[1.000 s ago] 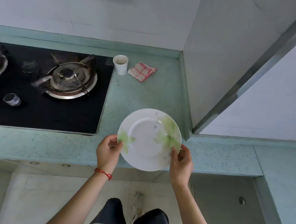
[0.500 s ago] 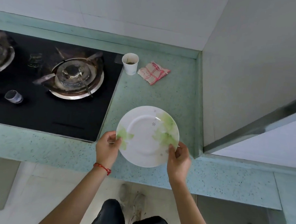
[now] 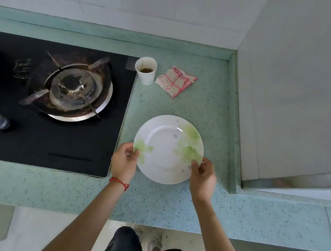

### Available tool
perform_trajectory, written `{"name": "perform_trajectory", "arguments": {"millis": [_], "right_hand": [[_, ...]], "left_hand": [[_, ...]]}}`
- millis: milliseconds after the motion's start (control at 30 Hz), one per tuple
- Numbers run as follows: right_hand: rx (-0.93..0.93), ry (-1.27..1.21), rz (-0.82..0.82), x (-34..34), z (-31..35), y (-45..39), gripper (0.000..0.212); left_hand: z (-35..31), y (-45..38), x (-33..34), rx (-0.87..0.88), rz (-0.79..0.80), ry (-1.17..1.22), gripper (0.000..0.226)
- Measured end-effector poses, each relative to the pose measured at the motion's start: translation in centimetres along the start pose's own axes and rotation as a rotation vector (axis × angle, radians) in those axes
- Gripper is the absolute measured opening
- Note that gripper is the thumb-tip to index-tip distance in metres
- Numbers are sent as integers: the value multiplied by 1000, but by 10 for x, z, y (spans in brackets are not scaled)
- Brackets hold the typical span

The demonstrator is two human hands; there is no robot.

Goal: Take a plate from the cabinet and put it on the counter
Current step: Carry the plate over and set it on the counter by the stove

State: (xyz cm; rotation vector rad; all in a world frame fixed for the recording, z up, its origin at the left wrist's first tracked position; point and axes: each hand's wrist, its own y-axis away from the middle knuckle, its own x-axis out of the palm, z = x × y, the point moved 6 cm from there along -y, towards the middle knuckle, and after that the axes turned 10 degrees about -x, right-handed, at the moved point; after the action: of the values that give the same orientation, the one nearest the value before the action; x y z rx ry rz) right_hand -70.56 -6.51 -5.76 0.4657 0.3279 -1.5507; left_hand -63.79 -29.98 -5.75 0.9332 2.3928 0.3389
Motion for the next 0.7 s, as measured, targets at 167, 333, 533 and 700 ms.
{"name": "perform_trajectory", "arguments": {"millis": [167, 333, 533, 700], "right_hand": [[34, 15, 4, 7, -2, -7, 25], [45, 61, 18, 13, -4, -12, 27], [37, 117, 32, 16, -5, -13, 28], [17, 170, 52, 17, -2, -16, 28]], "left_hand": [[-1, -8, 4, -21, 7, -10, 19], [3, -16, 4, -29, 12, -45, 21], [4, -17, 4, 4, 2, -94, 21], [1, -18, 5, 53, 2, -141, 19]]}}
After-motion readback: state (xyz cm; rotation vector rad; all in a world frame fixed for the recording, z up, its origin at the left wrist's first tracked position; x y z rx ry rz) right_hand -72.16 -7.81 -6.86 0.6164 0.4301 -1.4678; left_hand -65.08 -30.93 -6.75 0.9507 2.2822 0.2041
